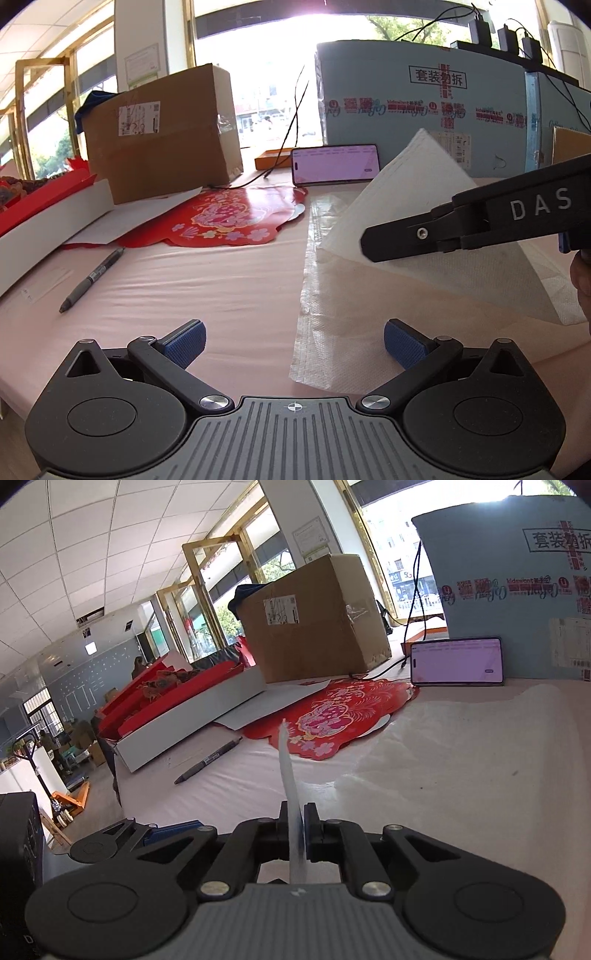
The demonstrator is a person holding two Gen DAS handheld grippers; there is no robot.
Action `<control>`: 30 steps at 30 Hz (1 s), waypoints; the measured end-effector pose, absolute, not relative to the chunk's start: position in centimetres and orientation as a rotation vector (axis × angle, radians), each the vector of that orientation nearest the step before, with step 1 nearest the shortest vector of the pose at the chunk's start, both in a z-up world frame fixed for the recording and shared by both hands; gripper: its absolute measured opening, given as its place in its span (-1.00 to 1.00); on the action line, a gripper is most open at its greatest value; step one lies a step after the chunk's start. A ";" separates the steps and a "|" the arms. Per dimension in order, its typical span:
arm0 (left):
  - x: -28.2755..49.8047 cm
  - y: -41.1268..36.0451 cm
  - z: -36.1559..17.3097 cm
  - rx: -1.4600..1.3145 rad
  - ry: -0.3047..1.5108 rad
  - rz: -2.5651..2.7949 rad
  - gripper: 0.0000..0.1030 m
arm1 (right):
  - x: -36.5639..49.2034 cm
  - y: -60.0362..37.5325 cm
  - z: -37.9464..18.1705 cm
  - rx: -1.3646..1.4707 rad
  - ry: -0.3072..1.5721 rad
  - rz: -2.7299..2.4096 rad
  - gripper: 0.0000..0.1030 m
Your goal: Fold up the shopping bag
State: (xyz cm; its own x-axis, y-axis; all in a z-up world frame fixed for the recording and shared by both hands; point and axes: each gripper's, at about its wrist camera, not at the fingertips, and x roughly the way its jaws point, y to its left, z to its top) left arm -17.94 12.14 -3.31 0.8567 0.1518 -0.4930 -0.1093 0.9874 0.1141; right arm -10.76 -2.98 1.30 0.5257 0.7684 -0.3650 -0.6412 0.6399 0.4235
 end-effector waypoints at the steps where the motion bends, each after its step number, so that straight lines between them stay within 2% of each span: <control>1: -17.9 12.2 -3.3 0.080 0.524 0.142 1.00 | -10.9 -3.4 1.5 0.267 0.557 0.867 0.28; 2: -17.9 12.3 -3.3 0.077 0.524 0.146 1.00 | -11.1 -3.9 1.8 0.284 0.555 0.881 0.76; 3: -17.9 12.4 -3.3 0.073 0.524 0.151 1.00 | -11.3 -4.3 2.0 0.301 0.552 0.894 0.81; 8: -17.8 13.2 -3.0 0.053 0.513 0.190 1.00 | -11.8 -7.3 3.0 0.379 0.536 0.886 0.81; 10: -17.9 13.9 -2.7 0.035 0.494 0.228 1.00 | -9.5 -9.9 3.1 0.416 0.550 0.747 0.81; 17: -19.0 15.4 -1.6 -0.001 0.439 0.371 1.00 | -7.2 -16.7 0.9 0.479 0.682 0.448 0.80; 22: -19.8 13.5 -0.2 -0.004 0.344 0.288 1.00 | -7.3 -16.4 -0.5 0.419 0.750 0.458 0.74; 26: -18.3 10.1 -1.3 0.046 0.431 0.110 1.00 | -7.4 -13.2 -2.1 0.320 0.739 0.499 0.73; 28: -17.1 8.7 -2.5 0.116 0.510 0.089 1.00 | -6.8 -13.1 -2.1 0.345 0.750 0.531 0.74; 30: -17.1 8.5 -3.2 0.143 0.516 0.087 1.00 | -5.3 -13.8 -2.3 0.394 0.769 0.533 0.74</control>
